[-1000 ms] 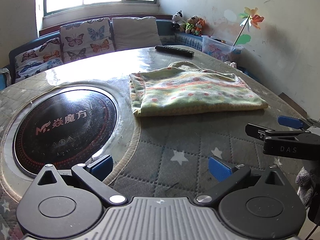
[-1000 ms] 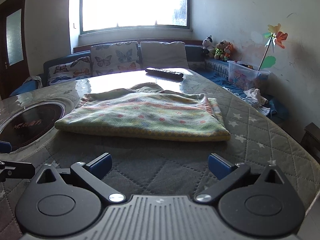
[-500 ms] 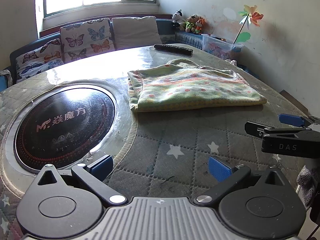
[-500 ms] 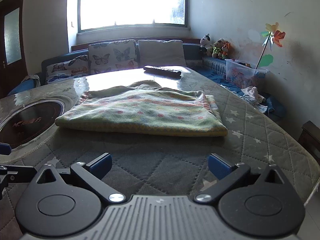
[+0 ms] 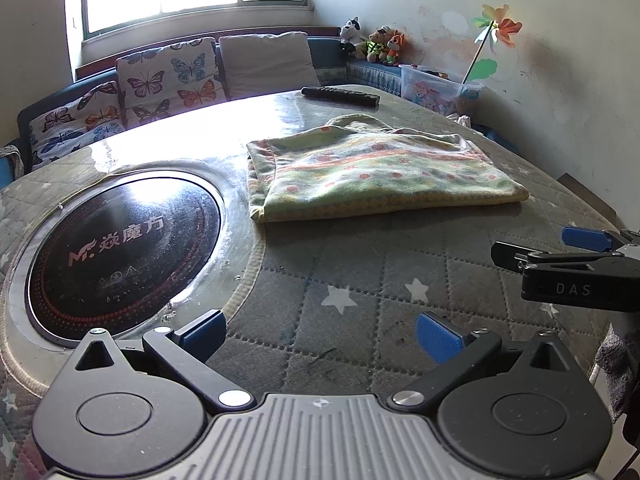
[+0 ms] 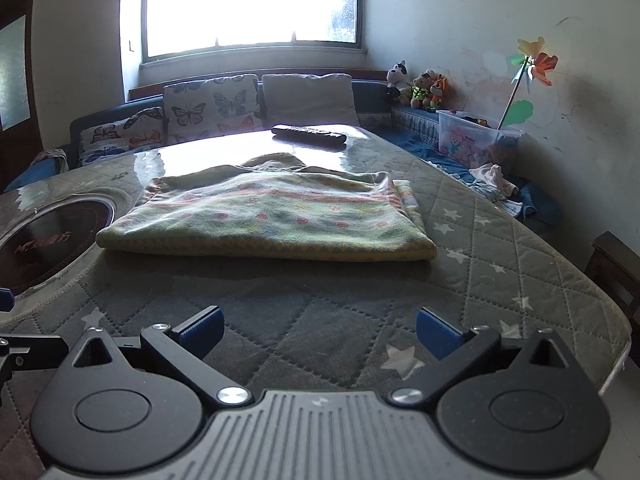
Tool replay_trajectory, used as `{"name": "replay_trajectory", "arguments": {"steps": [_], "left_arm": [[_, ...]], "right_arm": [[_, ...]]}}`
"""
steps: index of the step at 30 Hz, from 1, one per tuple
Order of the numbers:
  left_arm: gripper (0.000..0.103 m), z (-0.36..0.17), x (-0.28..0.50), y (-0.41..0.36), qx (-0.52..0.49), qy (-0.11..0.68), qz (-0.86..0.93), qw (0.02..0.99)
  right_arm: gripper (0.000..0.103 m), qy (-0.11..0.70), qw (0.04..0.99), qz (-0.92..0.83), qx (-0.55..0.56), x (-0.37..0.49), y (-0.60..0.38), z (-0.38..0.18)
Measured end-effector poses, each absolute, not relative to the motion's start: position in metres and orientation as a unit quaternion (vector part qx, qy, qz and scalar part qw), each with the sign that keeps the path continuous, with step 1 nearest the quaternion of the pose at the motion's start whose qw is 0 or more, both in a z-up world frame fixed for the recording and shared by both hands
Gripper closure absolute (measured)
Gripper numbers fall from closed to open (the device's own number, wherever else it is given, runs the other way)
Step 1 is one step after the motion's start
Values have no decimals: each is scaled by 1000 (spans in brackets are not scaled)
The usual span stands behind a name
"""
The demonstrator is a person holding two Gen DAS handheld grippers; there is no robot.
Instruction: Fold clothes
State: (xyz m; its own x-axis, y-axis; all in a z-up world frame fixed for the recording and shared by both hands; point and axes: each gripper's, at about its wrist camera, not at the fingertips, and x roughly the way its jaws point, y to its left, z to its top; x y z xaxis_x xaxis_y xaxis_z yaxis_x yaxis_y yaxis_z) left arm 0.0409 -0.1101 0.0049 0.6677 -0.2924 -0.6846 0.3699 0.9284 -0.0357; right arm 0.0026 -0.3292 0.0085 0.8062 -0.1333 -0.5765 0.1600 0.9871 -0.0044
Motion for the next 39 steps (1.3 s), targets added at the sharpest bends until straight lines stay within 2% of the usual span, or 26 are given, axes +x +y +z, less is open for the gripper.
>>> {"name": "replay_trajectory", "arguments": {"steps": [39], "left_arm": [[0, 9, 42, -126, 69, 358, -192, 911]], "right_arm": [[0, 309, 947, -83, 25, 4, -329, 8]]}}
